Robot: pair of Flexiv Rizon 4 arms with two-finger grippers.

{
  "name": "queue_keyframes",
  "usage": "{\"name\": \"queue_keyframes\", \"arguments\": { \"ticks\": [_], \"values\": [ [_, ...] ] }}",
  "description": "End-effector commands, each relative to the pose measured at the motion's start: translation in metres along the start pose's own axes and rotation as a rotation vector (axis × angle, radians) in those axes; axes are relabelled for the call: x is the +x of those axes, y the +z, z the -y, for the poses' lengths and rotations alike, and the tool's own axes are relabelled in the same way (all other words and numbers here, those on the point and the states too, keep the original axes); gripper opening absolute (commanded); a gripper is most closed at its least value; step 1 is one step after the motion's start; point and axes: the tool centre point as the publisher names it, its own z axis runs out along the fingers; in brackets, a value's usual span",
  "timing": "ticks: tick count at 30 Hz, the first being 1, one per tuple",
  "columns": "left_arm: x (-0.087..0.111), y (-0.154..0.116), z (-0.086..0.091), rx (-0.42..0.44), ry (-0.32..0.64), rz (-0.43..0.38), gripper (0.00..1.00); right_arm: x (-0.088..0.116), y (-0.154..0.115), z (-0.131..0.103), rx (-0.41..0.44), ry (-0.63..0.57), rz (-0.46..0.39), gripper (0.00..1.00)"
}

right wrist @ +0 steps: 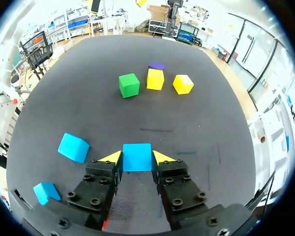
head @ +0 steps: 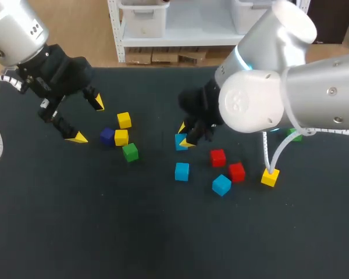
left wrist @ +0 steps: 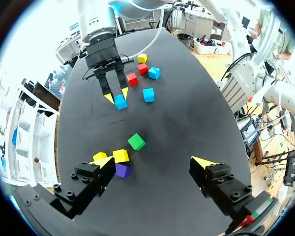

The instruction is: Place the blue cubes, place green cubes on the blue cubes, place the yellow cubes on the green cubes, then place the red cubes on the yellow cubes, and place purple cube on the red cubes.

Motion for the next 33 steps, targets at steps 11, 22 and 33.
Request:
{"name": "queue_keyframes", "arguments": {
  "ticks": [11, 22, 33],
  "values": [
    [0.0009, 0.0002, 0.0006, -0.002, 0.002, 0.001, 1.0, -0.0022, 0.0042, 0.0045, -0.003, 0.0, 0.002, 0.0],
    [0.0009, 0.0002, 0.0006, -0.002, 0.002, 0.001, 1.0, 0.0, 0.0035, 0.003, -0.001, 0.009, 0.001, 0.0],
    [0.0009, 0.0002, 0.0006, -0.002, 0.002, 0.001, 1.0, 0.0017, 0.0034, 0.0031, -0.002, 0.014, -0.001, 0.0]
  ]
}}
